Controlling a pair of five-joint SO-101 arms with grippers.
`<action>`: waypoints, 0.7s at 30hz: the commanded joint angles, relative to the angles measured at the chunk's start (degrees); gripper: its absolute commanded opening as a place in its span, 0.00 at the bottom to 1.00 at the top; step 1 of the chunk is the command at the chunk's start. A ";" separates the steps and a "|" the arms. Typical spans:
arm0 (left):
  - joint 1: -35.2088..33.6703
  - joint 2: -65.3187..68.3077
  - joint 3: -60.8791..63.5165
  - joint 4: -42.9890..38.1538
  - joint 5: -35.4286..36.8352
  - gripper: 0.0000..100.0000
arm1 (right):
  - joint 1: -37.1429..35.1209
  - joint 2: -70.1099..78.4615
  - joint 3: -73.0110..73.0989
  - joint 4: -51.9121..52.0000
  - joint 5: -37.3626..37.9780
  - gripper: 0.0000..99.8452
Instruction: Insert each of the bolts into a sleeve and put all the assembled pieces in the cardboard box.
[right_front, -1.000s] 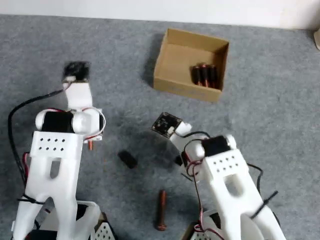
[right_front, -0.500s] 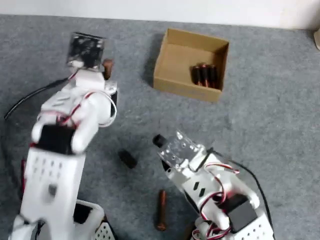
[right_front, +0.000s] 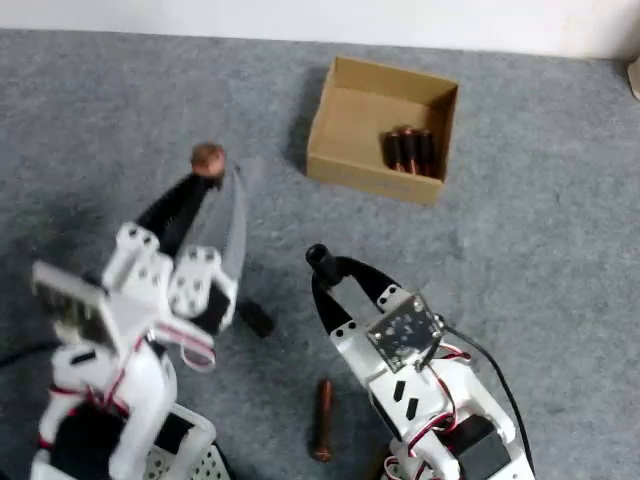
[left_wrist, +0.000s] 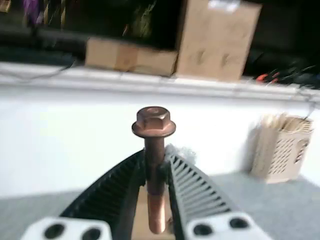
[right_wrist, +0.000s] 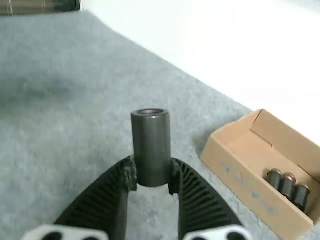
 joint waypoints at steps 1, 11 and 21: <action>6.02 -13.76 12.53 -10.55 0.53 0.01 | -0.57 -0.66 1.36 -4.09 -2.20 0.01; 6.02 -12.88 15.87 -13.10 3.25 0.01 | 0.57 -0.66 5.49 -5.23 -1.93 0.01; 13.49 -15.96 21.49 -13.27 17.41 0.01 | 4.70 -0.66 5.32 -5.23 -1.93 0.01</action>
